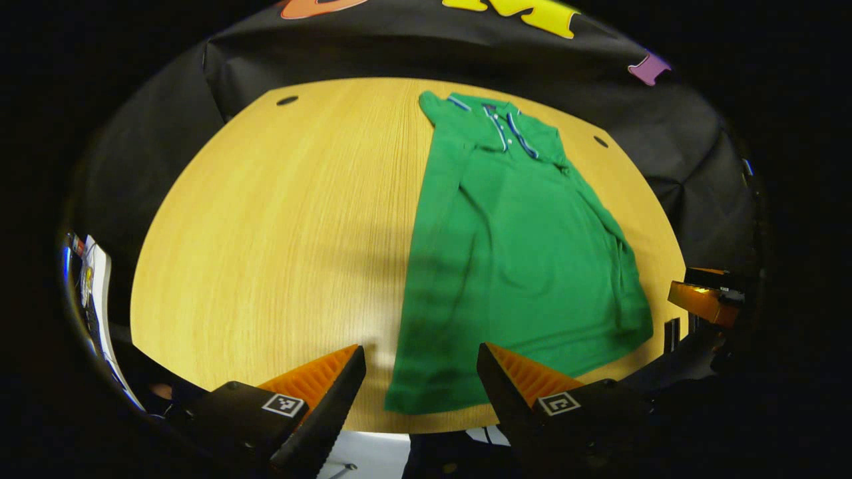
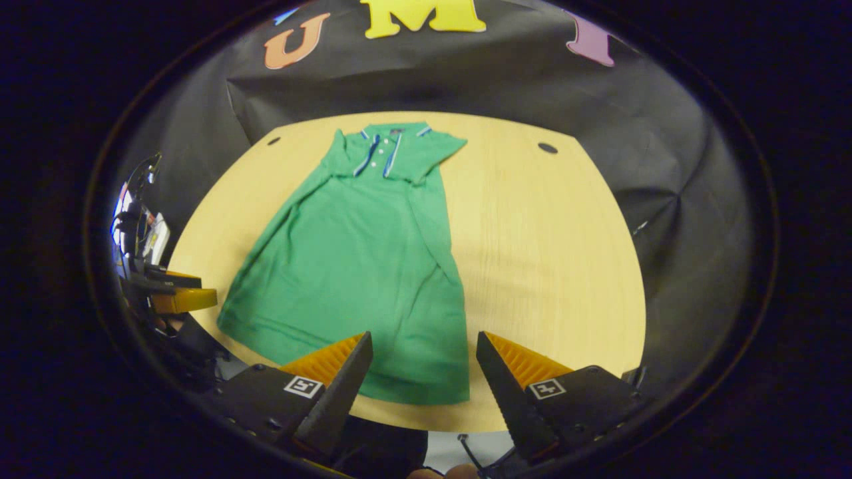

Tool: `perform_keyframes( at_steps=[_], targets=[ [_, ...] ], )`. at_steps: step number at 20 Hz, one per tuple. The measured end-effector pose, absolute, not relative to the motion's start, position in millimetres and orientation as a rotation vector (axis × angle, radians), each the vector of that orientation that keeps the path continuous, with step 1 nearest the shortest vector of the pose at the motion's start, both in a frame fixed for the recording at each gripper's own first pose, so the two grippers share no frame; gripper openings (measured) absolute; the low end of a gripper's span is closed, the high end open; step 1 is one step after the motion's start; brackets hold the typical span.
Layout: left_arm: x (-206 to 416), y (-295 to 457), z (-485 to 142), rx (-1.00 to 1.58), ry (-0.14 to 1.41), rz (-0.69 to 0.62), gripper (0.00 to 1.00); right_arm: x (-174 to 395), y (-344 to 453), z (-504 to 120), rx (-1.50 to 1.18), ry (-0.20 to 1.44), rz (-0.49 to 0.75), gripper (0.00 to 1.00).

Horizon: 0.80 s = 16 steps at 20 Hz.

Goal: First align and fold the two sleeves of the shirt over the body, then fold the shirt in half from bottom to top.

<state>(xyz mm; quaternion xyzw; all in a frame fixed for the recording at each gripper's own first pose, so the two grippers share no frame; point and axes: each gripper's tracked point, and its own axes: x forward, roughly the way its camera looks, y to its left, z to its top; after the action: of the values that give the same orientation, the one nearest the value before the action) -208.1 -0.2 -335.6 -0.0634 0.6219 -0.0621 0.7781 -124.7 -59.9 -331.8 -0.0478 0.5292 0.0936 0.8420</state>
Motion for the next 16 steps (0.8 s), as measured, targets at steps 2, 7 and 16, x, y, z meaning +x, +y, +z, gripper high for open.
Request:
perform_keyframes(
  at_steps=[2,7,16],
  targets=[
    [-212,6,-344,-0.119,1.394,-0.119,1.00,-140,-63,-350,-0.112,1.202,0.186,0.96],
    [-215,7,-351,-0.066,1.459,-0.119,1.00,-151,-74,-377,-0.133,1.316,0.145,0.96],
    [-235,10,-359,-0.072,1.565,-0.063,1.00,-165,-85,-404,-0.102,1.443,0.101,0.96]
  ],
)
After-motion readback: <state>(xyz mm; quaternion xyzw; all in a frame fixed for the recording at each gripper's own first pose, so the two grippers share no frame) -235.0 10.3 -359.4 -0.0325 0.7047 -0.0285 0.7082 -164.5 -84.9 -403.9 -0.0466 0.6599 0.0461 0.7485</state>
